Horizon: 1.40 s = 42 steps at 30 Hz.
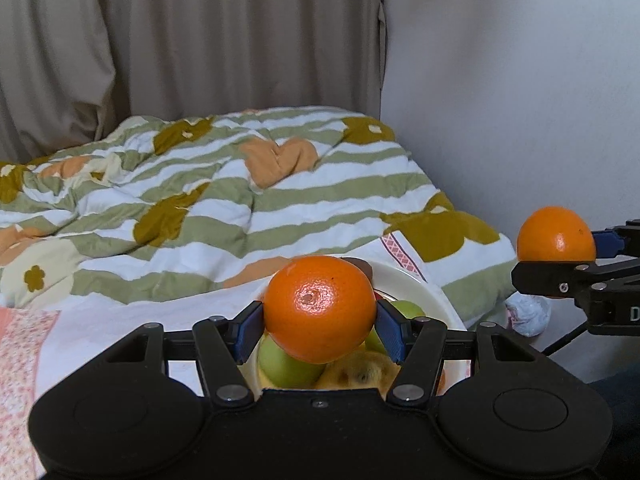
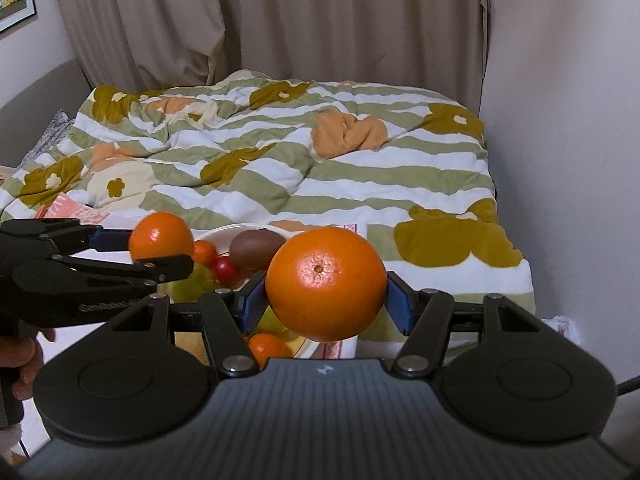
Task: Organize fruits
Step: 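Carry the orange to the white bowl while the right tool carries its orange, then lower the orange into the bowl and open the left tool while the right tool releases its orange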
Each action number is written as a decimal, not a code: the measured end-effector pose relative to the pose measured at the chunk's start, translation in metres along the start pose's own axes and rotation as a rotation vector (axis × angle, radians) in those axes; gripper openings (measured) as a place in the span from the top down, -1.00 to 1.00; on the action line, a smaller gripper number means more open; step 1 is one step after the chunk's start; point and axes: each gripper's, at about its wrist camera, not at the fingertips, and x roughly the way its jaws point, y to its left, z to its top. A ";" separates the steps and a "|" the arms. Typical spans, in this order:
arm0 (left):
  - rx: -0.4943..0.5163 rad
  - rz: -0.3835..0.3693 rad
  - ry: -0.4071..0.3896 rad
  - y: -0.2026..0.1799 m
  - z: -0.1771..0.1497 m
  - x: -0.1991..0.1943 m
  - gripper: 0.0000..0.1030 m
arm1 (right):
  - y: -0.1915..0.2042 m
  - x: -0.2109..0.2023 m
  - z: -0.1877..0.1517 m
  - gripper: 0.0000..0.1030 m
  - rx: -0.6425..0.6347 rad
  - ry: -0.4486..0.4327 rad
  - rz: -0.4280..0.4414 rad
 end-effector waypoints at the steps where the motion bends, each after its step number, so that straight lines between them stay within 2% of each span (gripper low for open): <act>1: 0.003 -0.003 0.011 -0.001 0.001 0.007 -0.24 | -0.002 0.004 0.001 -0.49 0.004 0.004 -0.001; 6: 0.022 -0.023 0.065 -0.003 0.005 0.037 -0.24 | -0.008 0.023 0.005 -0.49 0.031 0.024 -0.002; 12: 0.051 -0.040 0.094 -0.005 0.005 0.051 -0.28 | -0.011 0.034 0.008 -0.49 0.052 0.036 -0.011; 13: 0.060 -0.041 0.089 -0.005 0.005 0.050 -0.34 | -0.011 0.035 0.009 -0.49 0.056 0.036 -0.012; 15: 0.074 -0.037 0.053 -0.005 0.006 0.044 -0.87 | -0.011 0.035 0.010 -0.49 0.063 0.035 -0.016; 16: 0.076 -0.033 0.032 -0.004 0.006 0.039 -0.94 | -0.011 0.035 0.010 -0.49 0.064 0.035 -0.017; 26: 0.007 0.002 -0.023 0.027 0.004 -0.003 -0.95 | -0.005 0.035 0.011 -0.49 0.048 0.037 -0.002; 42: -0.098 0.091 -0.032 0.056 -0.035 -0.051 -0.95 | 0.029 0.049 -0.015 -0.49 -0.008 0.076 0.046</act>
